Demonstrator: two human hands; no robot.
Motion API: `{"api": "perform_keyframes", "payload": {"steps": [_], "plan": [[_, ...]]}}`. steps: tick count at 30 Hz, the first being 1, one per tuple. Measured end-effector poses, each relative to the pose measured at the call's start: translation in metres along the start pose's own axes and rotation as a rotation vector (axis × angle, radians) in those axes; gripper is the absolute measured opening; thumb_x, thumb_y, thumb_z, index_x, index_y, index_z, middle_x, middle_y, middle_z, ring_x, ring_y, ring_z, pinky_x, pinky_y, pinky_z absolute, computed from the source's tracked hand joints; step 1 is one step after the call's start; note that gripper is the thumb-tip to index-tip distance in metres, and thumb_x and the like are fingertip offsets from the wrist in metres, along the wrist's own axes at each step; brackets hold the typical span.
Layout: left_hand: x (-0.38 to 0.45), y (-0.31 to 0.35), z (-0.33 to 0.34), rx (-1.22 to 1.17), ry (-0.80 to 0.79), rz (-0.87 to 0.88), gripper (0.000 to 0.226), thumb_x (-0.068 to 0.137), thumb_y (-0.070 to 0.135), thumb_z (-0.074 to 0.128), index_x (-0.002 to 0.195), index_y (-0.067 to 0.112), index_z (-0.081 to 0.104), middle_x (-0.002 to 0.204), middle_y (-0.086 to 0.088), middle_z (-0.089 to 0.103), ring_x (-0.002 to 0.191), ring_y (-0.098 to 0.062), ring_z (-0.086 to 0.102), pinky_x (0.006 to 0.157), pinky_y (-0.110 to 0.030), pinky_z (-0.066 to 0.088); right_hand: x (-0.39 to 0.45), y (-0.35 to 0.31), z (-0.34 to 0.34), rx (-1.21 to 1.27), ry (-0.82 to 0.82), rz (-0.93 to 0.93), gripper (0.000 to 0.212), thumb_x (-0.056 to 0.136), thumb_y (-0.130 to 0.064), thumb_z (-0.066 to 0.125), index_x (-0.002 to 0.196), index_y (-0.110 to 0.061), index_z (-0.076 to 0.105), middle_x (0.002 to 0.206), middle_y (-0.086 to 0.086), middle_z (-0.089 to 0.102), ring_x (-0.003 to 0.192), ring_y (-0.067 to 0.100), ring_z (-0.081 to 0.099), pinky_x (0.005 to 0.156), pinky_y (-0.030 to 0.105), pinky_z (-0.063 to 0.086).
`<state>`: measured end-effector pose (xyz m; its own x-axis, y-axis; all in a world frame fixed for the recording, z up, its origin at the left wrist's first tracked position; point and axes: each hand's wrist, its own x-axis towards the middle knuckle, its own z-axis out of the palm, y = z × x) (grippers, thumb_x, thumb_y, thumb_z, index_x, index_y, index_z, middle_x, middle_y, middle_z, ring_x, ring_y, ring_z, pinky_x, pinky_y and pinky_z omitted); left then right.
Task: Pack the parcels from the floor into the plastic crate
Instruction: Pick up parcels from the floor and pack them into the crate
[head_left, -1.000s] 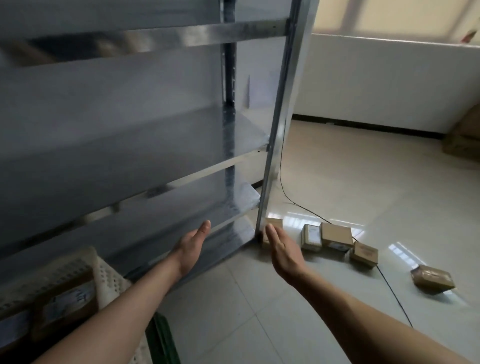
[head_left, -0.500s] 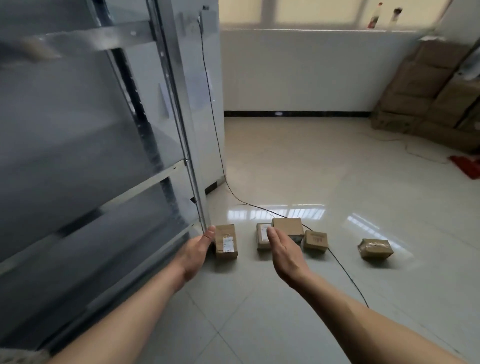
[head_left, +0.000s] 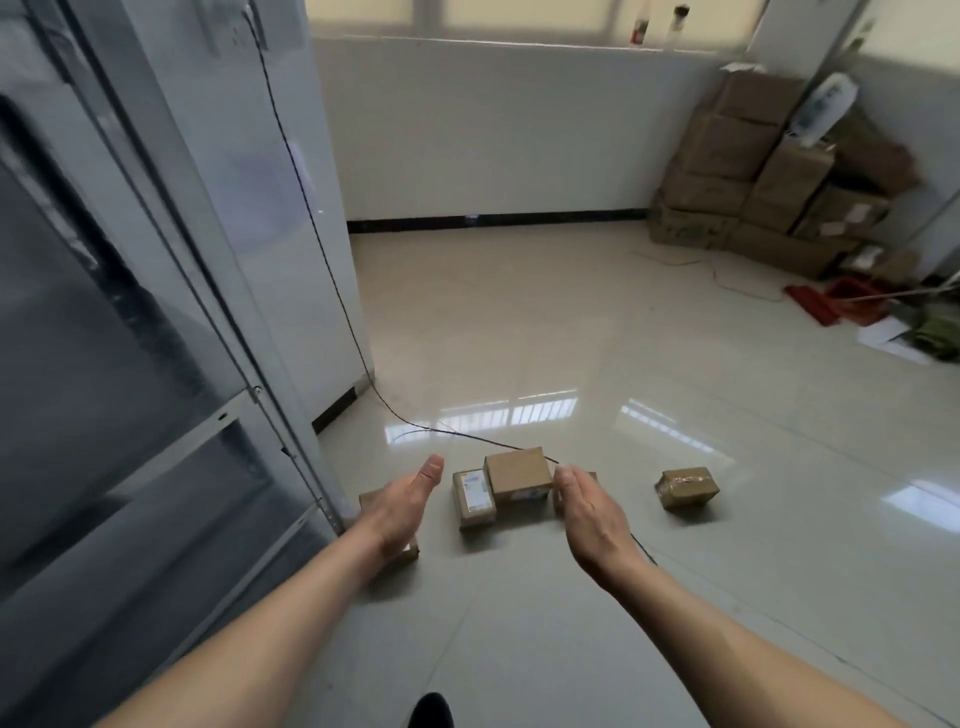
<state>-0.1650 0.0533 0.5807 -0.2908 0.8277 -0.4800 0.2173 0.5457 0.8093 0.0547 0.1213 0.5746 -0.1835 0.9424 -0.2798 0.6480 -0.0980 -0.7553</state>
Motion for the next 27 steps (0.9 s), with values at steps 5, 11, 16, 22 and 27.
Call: {"api": "perform_keyframes", "payload": {"steps": [5, 11, 16, 22, 27], "plan": [[0.046, 0.028, 0.001, -0.022, -0.073, 0.051, 0.119, 0.059, 0.094, 0.029, 0.138, 0.007, 0.050, 0.143, -0.011, 0.050, 0.134, -0.027, 0.043, 0.116, -0.047, 0.030, 0.032, -0.007, -0.009, 0.011, 0.061, 0.046, 0.048, 0.104, -0.051, 0.026, 0.121, -0.021, 0.060, 0.116, 0.001, 0.063, 0.111, 0.024, 0.055, 0.094, 0.036, 0.040], [0.081, 0.059, 0.010, 0.000, -0.153, 0.018, 0.080, 0.091, 0.068, 0.026, 0.143, 0.010, 0.045, 0.147, -0.009, 0.046, 0.137, -0.029, 0.039, 0.117, -0.045, 0.027, 0.067, -0.006, -0.026, 0.042, 0.097, 0.085, 0.045, 0.103, -0.053, 0.027, 0.113, -0.023, 0.060, 0.108, 0.000, 0.063, 0.105, 0.023, 0.055, 0.084, 0.033, 0.036], [0.120, 0.069, 0.026, 0.053, -0.143, -0.011, 0.074, 0.094, 0.064, 0.025, 0.144, 0.013, 0.044, 0.149, -0.006, 0.044, 0.138, -0.027, 0.038, 0.112, -0.045, 0.028, 0.105, 0.001, -0.040, 0.063, 0.087, 0.097, 0.043, 0.105, -0.048, 0.030, 0.114, -0.021, 0.061, 0.102, -0.001, 0.058, 0.103, 0.022, 0.053, 0.085, 0.031, 0.035], [0.178, 0.099, 0.055, 0.105, -0.061, -0.057, 0.071, 0.095, 0.063, 0.024, 0.141, 0.014, 0.048, 0.147, -0.006, 0.047, 0.136, -0.026, 0.041, 0.112, -0.046, 0.031, 0.179, 0.024, -0.063, 0.086, 0.023, 0.106, 0.049, 0.104, -0.048, 0.030, 0.127, -0.015, 0.059, 0.127, 0.008, 0.063, 0.120, 0.028, 0.053, 0.099, 0.035, 0.036], [0.237, 0.124, 0.092, 0.102, -0.001, -0.139, 0.070, 0.096, 0.062, 0.024, 0.141, 0.014, 0.049, 0.147, -0.007, 0.047, 0.136, -0.027, 0.041, 0.113, -0.048, 0.031, 0.261, 0.048, -0.090, 0.079, -0.073, 0.120, 0.054, 0.103, -0.052, 0.028, 0.137, -0.020, 0.054, 0.136, 0.004, 0.059, 0.127, 0.025, 0.050, 0.101, 0.034, 0.034]]}}
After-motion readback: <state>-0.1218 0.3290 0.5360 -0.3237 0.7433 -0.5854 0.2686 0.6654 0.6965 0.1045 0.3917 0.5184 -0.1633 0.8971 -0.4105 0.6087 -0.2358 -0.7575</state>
